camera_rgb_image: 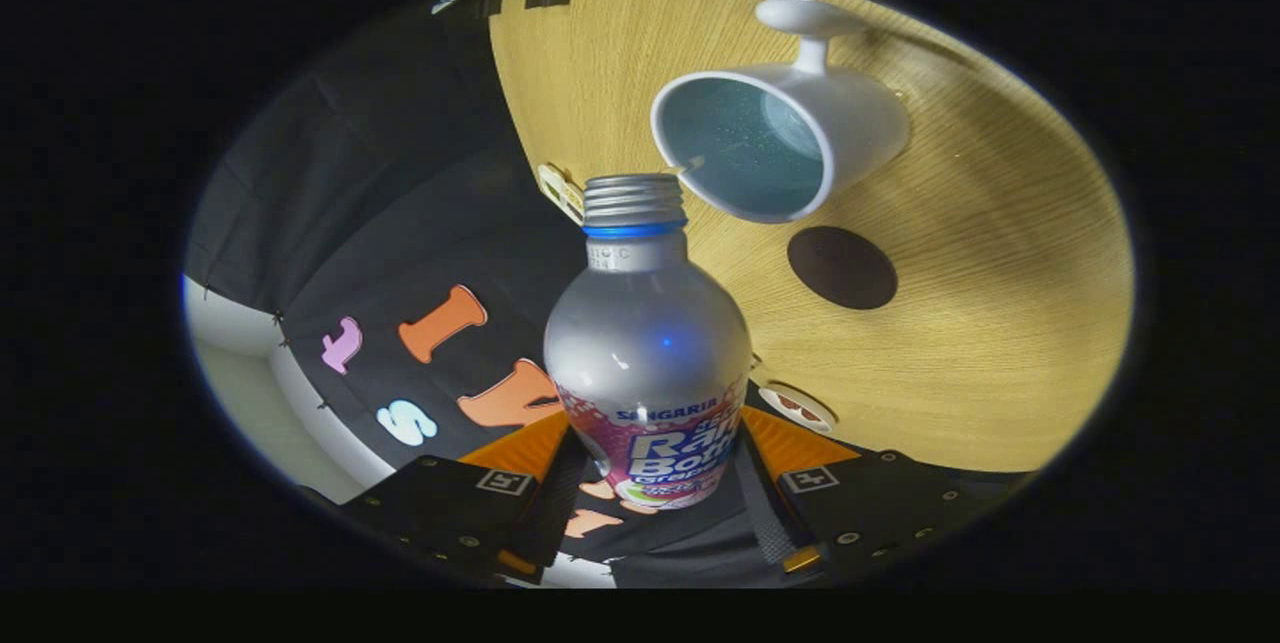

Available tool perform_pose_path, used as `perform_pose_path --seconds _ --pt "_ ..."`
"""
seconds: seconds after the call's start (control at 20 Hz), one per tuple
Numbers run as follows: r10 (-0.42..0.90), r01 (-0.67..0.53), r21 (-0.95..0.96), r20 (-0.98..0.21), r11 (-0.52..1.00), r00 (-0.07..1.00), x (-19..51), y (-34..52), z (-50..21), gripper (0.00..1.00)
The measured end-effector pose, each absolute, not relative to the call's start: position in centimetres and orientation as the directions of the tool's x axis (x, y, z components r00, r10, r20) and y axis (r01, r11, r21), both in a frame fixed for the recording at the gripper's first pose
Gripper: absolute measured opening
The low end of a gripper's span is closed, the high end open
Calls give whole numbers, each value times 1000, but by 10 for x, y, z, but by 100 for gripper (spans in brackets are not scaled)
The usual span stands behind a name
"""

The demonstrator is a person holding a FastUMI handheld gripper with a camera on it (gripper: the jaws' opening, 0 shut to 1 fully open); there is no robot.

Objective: Take the bottle from table, then pour the juice into the cup, finally place the bottle on the coaster

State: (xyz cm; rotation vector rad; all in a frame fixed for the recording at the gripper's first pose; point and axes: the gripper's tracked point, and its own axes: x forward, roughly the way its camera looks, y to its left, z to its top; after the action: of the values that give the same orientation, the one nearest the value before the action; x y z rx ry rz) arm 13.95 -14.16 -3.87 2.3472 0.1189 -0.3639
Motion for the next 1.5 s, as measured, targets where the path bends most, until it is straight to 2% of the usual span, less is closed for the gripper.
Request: perform_pose_path --seconds 1.5 --pt "-42 90 514 -239 -853 970 152 -148 -15 75"
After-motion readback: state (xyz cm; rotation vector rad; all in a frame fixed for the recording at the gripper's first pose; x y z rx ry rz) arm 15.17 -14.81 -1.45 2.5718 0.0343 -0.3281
